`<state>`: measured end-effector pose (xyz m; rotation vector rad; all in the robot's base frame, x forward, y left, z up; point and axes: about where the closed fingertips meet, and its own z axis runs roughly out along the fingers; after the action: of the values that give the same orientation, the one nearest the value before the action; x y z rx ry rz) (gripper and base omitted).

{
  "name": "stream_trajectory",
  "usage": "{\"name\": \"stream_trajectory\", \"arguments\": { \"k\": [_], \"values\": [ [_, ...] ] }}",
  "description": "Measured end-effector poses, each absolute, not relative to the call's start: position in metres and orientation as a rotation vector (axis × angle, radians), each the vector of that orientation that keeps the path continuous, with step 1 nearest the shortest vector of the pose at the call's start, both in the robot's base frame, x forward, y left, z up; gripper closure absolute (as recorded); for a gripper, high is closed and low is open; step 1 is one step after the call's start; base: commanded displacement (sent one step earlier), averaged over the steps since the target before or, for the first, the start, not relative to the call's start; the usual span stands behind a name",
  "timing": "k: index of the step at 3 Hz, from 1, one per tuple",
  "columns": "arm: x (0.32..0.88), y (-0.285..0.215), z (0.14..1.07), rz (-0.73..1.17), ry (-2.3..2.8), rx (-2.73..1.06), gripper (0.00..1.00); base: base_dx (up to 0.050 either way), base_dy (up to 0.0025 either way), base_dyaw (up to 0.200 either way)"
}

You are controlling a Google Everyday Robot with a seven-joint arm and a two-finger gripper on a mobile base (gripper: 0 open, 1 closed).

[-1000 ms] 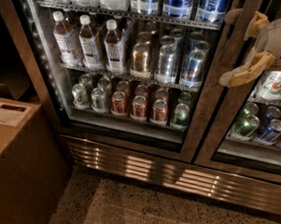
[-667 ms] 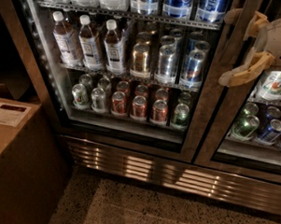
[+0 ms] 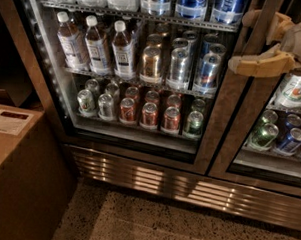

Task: Open left fridge door

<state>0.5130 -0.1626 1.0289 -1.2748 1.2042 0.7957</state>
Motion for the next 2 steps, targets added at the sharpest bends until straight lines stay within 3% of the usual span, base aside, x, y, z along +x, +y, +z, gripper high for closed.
{"name": "stream_trajectory", "arguments": {
  "k": [2],
  "values": [
    [0.5185, -0.1713, 1.0306, 0.796, 1.204, -1.275, 0.89, 0.000, 0.00000, 0.000]
  ]
}}
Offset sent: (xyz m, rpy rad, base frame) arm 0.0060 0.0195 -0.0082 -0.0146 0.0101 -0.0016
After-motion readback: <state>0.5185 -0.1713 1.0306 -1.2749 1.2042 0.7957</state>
